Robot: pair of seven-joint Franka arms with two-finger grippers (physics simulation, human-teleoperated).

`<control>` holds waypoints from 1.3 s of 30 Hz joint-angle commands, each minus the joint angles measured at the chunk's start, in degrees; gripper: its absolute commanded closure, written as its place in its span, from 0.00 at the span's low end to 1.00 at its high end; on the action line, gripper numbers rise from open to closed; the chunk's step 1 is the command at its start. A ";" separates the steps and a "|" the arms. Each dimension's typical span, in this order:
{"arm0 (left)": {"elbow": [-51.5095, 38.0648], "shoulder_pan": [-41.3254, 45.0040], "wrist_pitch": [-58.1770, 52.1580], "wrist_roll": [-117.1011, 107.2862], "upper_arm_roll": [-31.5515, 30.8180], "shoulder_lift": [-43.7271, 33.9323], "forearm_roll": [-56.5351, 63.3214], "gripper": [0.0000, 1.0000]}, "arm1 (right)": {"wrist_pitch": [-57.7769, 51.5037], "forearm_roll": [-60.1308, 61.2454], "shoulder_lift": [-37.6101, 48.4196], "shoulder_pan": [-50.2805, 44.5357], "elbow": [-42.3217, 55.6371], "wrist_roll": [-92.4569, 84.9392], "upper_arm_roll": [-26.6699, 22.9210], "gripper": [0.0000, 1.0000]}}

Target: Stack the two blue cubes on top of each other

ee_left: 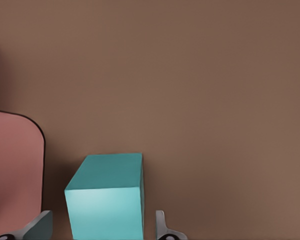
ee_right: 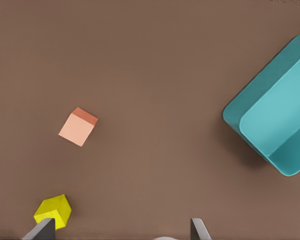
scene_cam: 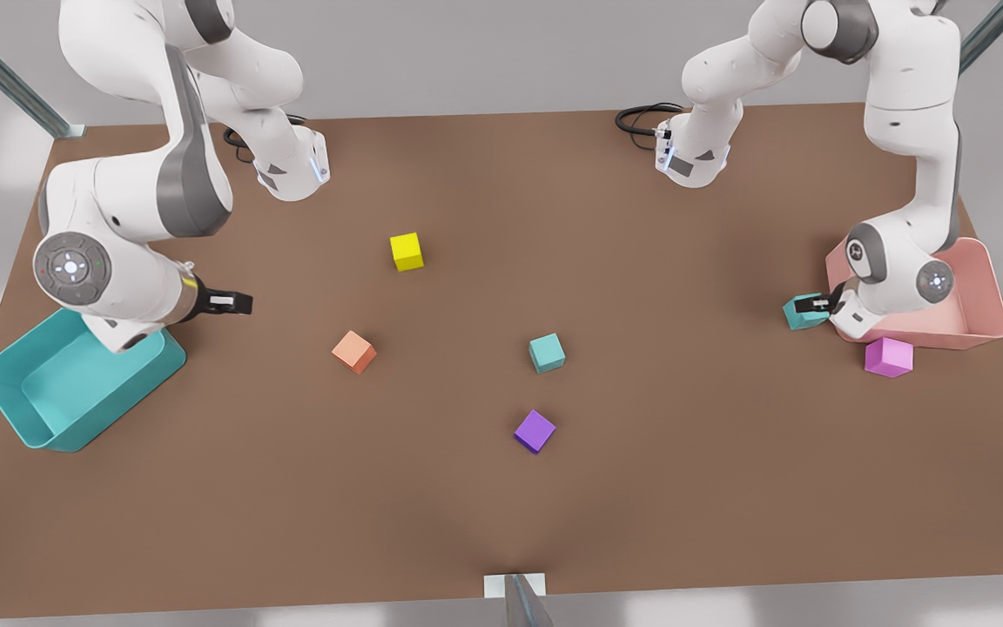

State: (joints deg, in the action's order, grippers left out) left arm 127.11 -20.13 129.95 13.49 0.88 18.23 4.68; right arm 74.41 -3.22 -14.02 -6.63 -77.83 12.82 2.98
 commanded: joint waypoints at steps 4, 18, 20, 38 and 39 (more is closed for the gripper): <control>-0.02 0.00 1.54 2.69 0.00 0.23 0.07 0.00 | 0.30 -0.12 -1.01 -0.14 0.57 -12.90 0.00 0.00; -0.02 0.09 3.65 1.72 0.00 3.13 -0.02 0.17 | 0.12 -0.56 -1.97 -0.40 0.66 -12.82 0.18 0.00; -0.02 0.17 4.00 1.72 0.00 3.13 0.07 0.17 | 0.12 -0.83 -2.06 -0.49 0.66 -12.82 0.27 0.00; -0.28 12.72 -5.22 -5.65 -0.09 -5.65 -3.08 0.38 | -0.67 -2.06 -3.73 -0.05 4.09 -15.01 0.00 0.00; -1.42 18.00 -7.68 -12.93 -0.17 -6.63 -5.03 0.38 | -0.67 -2.06 -3.73 -0.05 4.09 -15.01 0.00 0.00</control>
State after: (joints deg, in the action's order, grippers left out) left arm 125.61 -4.89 130.62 12.27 0.65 13.28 3.06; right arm 73.95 -5.12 -17.81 -6.67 -73.78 0.58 2.99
